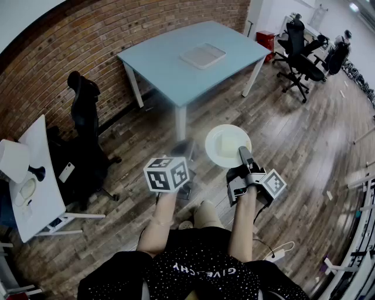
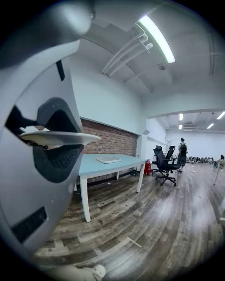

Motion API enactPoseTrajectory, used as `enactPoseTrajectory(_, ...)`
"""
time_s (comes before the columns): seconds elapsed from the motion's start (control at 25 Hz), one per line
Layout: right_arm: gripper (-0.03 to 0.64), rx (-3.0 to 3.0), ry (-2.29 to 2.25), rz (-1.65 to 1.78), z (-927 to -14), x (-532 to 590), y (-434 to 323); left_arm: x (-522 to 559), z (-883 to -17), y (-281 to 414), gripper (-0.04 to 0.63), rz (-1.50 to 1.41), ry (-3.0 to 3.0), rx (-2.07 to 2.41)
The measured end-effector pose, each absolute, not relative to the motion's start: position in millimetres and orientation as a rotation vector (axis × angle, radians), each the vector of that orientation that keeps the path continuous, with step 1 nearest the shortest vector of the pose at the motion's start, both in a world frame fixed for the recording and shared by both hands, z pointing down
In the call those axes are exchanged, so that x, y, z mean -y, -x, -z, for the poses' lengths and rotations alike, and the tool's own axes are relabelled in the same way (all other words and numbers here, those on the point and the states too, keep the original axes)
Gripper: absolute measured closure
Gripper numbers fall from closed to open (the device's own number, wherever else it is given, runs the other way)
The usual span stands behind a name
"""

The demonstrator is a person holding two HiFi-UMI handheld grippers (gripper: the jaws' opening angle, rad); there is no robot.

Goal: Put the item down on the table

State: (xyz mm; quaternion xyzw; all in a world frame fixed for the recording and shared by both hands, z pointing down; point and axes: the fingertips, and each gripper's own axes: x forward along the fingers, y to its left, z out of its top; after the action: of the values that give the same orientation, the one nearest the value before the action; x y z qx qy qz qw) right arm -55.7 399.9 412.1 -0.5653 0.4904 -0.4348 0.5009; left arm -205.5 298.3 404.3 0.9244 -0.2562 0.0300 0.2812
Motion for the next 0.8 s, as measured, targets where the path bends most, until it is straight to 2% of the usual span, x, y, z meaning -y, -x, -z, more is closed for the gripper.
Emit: enactPoseTrajectory(0.8,0.571,-1.28,1.251,1.112,-394.2,-230.9,-48.4,-153.4,-398.9,109.6,0.584,-0.088,-2.445,0.801)
